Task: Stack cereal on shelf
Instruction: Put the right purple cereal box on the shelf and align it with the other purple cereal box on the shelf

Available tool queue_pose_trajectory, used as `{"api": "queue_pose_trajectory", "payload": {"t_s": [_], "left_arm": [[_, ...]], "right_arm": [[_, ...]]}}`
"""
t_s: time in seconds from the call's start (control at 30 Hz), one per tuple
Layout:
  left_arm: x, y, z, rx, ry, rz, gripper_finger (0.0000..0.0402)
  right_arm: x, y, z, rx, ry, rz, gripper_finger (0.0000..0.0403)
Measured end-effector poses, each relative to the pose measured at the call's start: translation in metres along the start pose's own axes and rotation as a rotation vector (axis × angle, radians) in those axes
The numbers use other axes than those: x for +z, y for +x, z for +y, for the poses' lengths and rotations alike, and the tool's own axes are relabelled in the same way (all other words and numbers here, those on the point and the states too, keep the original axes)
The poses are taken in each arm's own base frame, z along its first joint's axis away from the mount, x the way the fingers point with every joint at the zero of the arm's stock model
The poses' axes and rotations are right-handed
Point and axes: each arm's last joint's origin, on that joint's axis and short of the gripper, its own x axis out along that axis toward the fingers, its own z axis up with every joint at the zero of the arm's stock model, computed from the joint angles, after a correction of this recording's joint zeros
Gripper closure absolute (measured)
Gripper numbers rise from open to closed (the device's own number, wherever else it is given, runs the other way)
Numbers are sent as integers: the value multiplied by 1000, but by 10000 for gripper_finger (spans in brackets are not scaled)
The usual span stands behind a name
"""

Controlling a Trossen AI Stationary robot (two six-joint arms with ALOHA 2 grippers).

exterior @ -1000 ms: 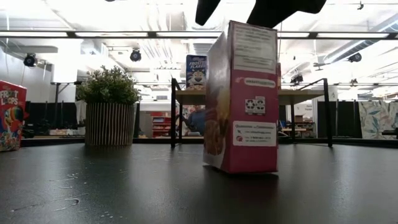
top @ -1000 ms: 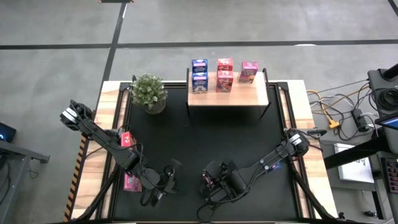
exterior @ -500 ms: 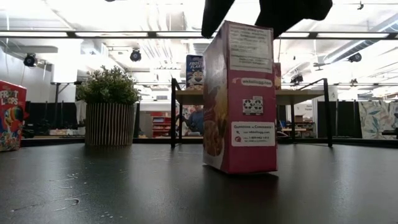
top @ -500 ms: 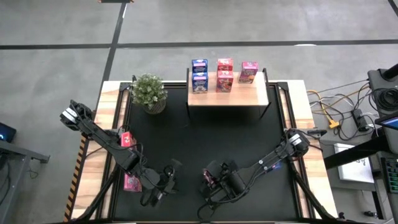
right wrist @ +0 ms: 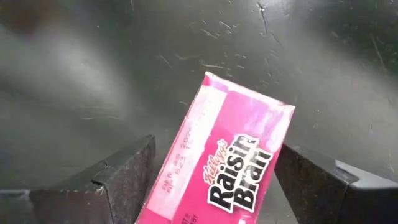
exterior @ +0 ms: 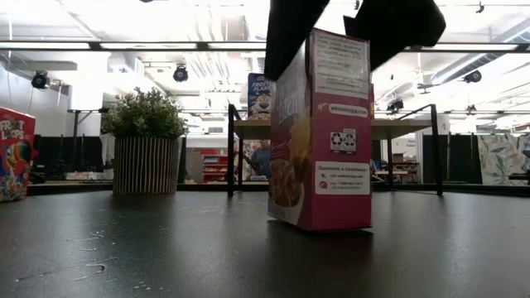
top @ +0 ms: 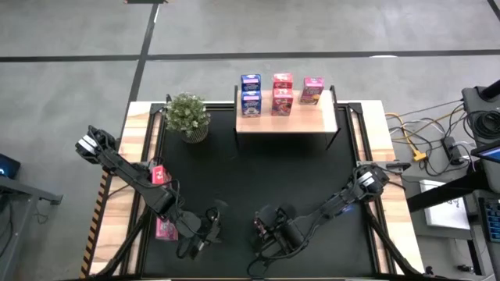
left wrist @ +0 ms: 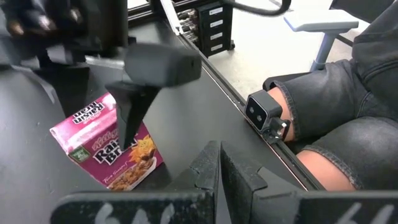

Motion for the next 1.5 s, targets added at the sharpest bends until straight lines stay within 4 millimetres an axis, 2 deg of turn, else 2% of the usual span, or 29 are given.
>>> {"api": "queue_pose_trajectory", "payload": {"t_s": [0.2, 0.43, 0.6, 0.8, 0.97, 1.07, 1.23, 1.5], "left_arm": [[0, 0, 0, 0, -2, 0, 402], [0, 0, 0, 0, -1, -1, 402], [0, 0, 0, 0, 7, -2, 402], [7, -3, 0, -1, 31, -30, 402], [17, -9, 1, -1, 78, -62, 402], [23, -14, 2, 0, 106, -85, 402], [29, -28, 6, 7, 143, -106, 402], [40, -53, 18, 39, 167, -167, 402]], "right_arm": [[-1, 2, 0, -5, -11, 2, 117], [2, -2, 1, 9, -47, 5, 182], [5, -7, 4, 25, -85, 4, 215], [18, -25, 1, 16, -203, 7, 240], [40, -55, -7, 39, -366, -10, 251], [61, -78, -21, 46, -441, -21, 251], [104, -115, -60, 100, -535, -36, 252], [170, -162, -147, 194, -675, -85, 252]]}}
